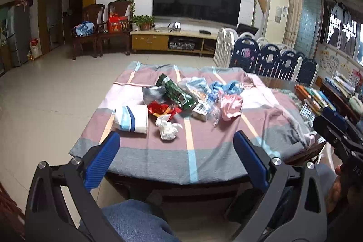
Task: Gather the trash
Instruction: 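Grasp the white tissue with the left tool while the right tool grasps the blue mask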
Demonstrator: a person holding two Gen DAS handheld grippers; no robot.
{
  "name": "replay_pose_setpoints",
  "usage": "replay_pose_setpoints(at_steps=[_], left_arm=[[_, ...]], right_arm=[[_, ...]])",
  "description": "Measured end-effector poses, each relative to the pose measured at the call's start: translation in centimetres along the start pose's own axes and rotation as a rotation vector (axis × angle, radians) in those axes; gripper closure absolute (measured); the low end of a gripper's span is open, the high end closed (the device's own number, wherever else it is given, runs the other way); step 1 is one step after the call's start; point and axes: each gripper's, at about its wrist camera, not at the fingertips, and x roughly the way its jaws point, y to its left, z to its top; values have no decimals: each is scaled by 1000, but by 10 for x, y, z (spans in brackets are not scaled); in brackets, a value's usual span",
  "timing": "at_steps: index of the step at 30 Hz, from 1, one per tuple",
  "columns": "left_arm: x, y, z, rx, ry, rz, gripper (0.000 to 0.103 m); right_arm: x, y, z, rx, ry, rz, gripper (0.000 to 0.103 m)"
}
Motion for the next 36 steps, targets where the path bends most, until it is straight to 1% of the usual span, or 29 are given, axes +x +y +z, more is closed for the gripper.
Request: replay_pose_setpoints(at_steps=[3,9,16,20,22,24,25,27,29,33,35,36], left_arm=[[0,-5,-2,9,2,-6,3],[2,-14,-4,24,-1,-14,3],[4,-13,-4,8,3,-16,3],[7,-13,-5,4,19,-10,3],[14,-12,-3,0,54,2,3],[30,-9,0,-21,123,17,3],[36,-7,1,-34,142,16,3],[54,-1,5,-100,188,-19,3],[75,1,10,-146,212,-43,3],[127,2,11,-178,281,3,4],[158,4,6,-199,347,42,8],[169,5,5,-200,368,59,13]], right_arm=[[-2,-5,-2,6,7,-11,12],[-5,-27,-7,92,23,-20,12],[-8,-29,-8,101,24,-22,12],[-8,-29,-8,101,24,-23,12],[-7,-30,-8,102,27,-24,12],[-7,-32,-8,104,30,-26,12],[-6,-33,-9,105,32,-26,12],[-6,-34,-9,108,36,-27,12],[-4,-34,-9,110,41,-27,12],[-2,-33,-9,107,52,-25,12],[0,-33,-9,105,60,-24,12],[1,-32,-9,103,65,-24,12]])
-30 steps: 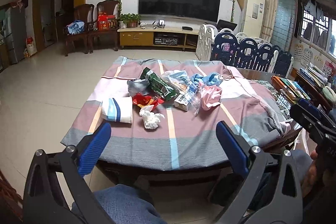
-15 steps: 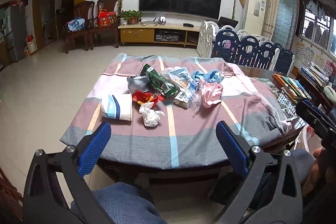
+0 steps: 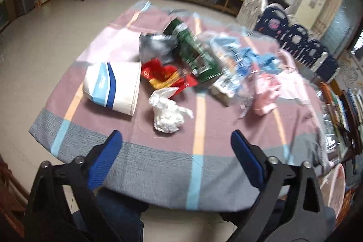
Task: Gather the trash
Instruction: 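Grasp the white tissue with the left tool while the right tool grasps the blue mask, then lift the blue mask with the right tool and lower it into the wastebasket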
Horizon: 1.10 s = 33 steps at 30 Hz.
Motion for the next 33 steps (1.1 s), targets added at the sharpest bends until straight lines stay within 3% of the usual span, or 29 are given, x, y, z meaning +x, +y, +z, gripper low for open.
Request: replay_pose_setpoints(at_steps=[3,6,8,10,11,12,13,17,21,23,26,30,32,33], left_arm=[[29,-1,8,-21,62,17,23],[49,-7,16,-14,91,35,26],[63,-9,19,-12,117,47,35],[74,-6,19,-26,144,53,60],[74,-3,19,-44,141,47,61],[69,-1,19,-57,131,17,74],[65,-2,18,-60,127,-17,79],[17,-9,14,0,17,-149,79],[-36,-4,23,66,-178,-248,79],[-59,3,30,87,-285,-272,79],[-65,6,43,80,-330,-295,79],[-60,13,44,70,-315,-302,79],[-56,15,43,68,-311,-304,79],[-54,16,43,67,-309,-303,79]], right_arm=[[4,0,0,-2,19,-2,12],[13,-2,4,14,56,-14,12],[26,-6,10,39,85,-3,12],[48,-11,22,50,117,-2,12],[61,-13,29,40,131,-13,12],[79,-15,38,20,146,-21,12],[95,-19,46,10,153,-38,12],[162,-56,73,126,216,-64,12],[228,-99,89,294,278,-96,26],[252,-107,91,316,302,-100,32],[288,-114,90,313,343,-126,42],[333,-130,75,359,419,-143,57],[347,-131,69,354,430,-137,69],[353,-132,67,342,437,-138,86]])
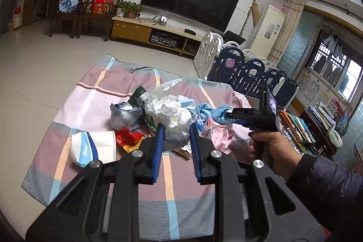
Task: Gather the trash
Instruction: 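Lift the blue mask with the right tool and lower it into the wastebasket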
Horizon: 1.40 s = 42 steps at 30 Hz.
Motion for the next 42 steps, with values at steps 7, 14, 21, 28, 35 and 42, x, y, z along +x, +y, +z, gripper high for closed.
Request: replay_pose_setpoints(at_steps=[7,14,21,28,35,42], left_arm=[[-6,-1,-3,-18,-10,-6,79],[-28,-17,-11,76,-34,63,79],[-55,-36,-32,135,-74,60,79],[-44,-47,-36,160,-53,117,78],[-43,-51,-38,201,-44,129,78],[-43,-49,-37,189,-36,131,78]], right_arm=[[-78,-3,-24,-55,-184,14,89],[-224,16,-117,-240,-356,99,89],[-298,30,-195,-395,-488,132,89],[-288,35,-202,-435,-484,74,89],[-283,28,-200,-404,-470,86,89],[-280,24,-197,-377,-454,91,89]])
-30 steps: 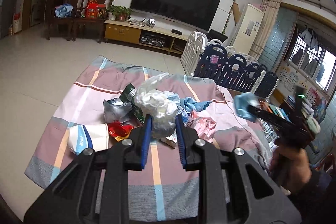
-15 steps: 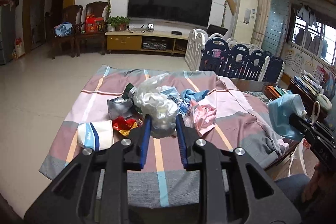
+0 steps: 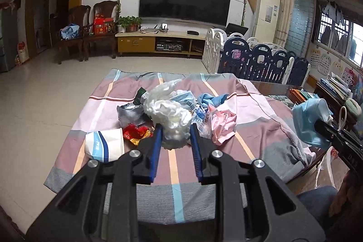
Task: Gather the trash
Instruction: 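Lift the blue mask with the right tool and lower it into the wastebasket, then move the left tool over the wastebasket and release the white tissue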
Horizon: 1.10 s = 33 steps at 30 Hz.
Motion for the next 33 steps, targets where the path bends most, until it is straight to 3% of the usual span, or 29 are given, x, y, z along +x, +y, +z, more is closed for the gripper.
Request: replay_pose_setpoints(at_steps=[4,10,13,16,21,23,24,25,27,29,31,33], left_arm=[[0,-3,0,8,1,2,78],[0,-4,0,2,2,1,77],[-1,-5,-1,2,-3,-3,77],[-1,-8,-1,9,-4,-7,77],[-1,-9,-1,16,-2,-8,77],[0,-11,-1,23,0,-6,77],[1,-13,-2,27,2,-4,77],[2,-15,-2,35,6,-4,77],[5,-21,-2,57,19,-9,78],[11,-35,-2,89,51,-31,79],[16,-61,-1,69,105,-118,79],[18,-111,0,101,156,-212,79]], right_arm=[[-2,-1,0,3,-6,-2,89],[-33,-32,6,118,-77,3,89],[-62,-61,5,131,-114,-83,89],[-95,-102,-7,113,-131,-251,89],[-136,-198,-56,202,-52,-511,88],[-145,-234,-83,274,7,-578,74],[-144,-248,-94,303,52,-604,50],[-142,-259,-105,334,100,-627,34],[-149,-275,-122,411,140,-662,33],[-173,-279,-127,482,63,-663,29],[-194,-276,-125,516,-13,-679,24],[-212,-274,-118,540,-83,-673,22]])
